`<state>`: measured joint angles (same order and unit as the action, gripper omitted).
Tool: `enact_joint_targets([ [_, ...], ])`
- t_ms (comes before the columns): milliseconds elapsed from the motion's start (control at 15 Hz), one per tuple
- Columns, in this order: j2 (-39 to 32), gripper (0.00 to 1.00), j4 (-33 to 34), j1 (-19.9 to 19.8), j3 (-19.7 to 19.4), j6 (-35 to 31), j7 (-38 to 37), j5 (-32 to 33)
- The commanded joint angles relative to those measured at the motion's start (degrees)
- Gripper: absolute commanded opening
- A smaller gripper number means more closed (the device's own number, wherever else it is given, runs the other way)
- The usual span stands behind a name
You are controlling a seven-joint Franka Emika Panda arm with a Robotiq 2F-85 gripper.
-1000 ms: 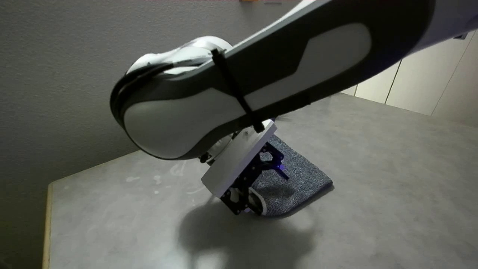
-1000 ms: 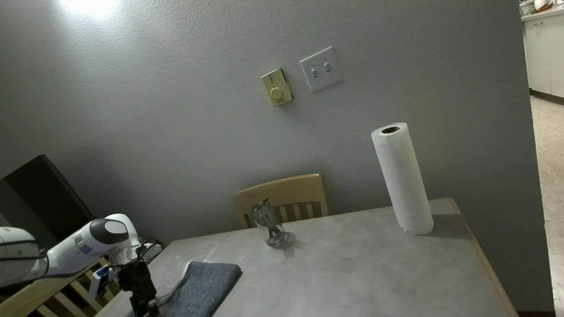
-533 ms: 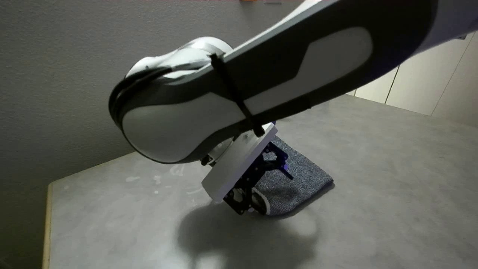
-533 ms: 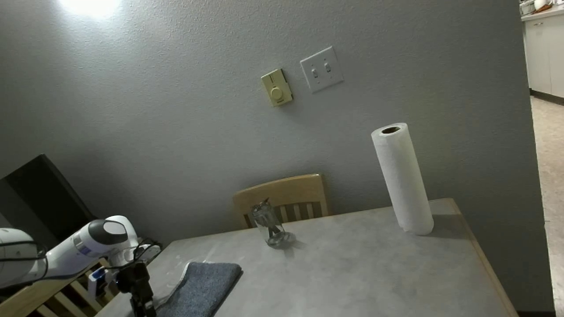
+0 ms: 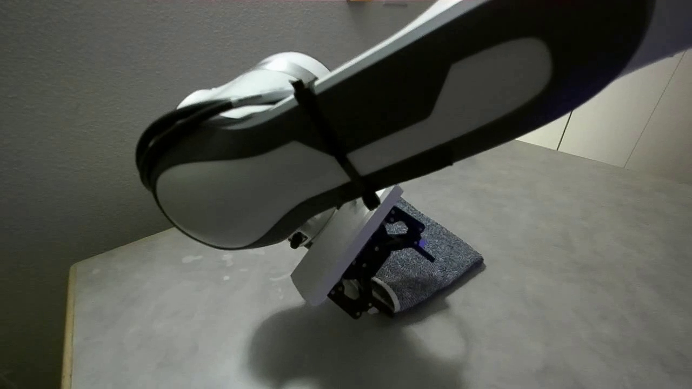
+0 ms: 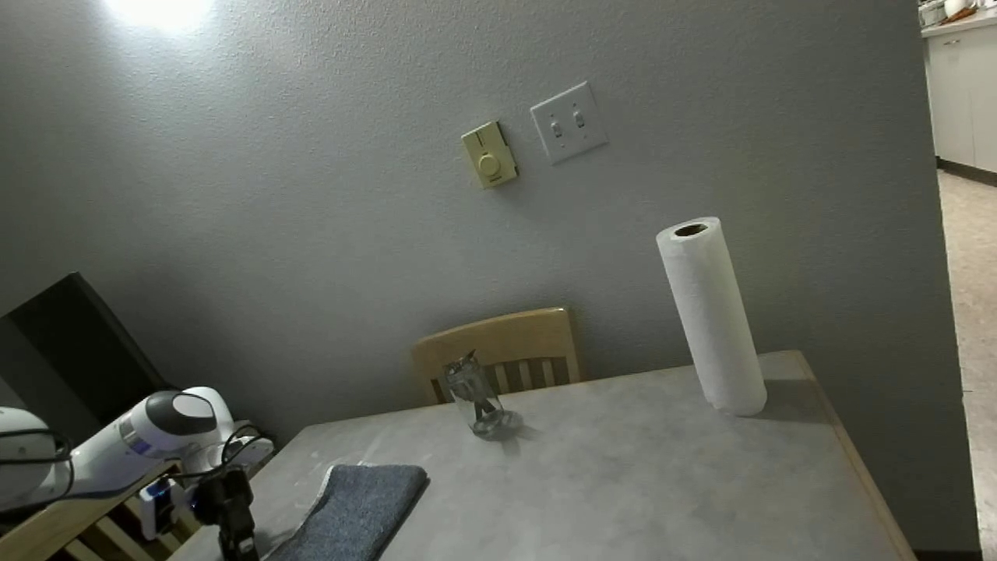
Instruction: Fold the towel then unfold it
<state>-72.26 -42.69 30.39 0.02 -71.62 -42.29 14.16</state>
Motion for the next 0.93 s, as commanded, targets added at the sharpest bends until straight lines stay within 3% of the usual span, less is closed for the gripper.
enact_joint_targets([
  [0,1.8,1.0,-1.5,1.1,-1.0,3.0,-0.4,1.5],
  [467,1.2,1.0,-1.0,2.9,-2.8,8.5,0.4,4.9],
  [867,0.8,1.0,-0.6,2.8,-2.6,4.3,-0.7,4.6],
])
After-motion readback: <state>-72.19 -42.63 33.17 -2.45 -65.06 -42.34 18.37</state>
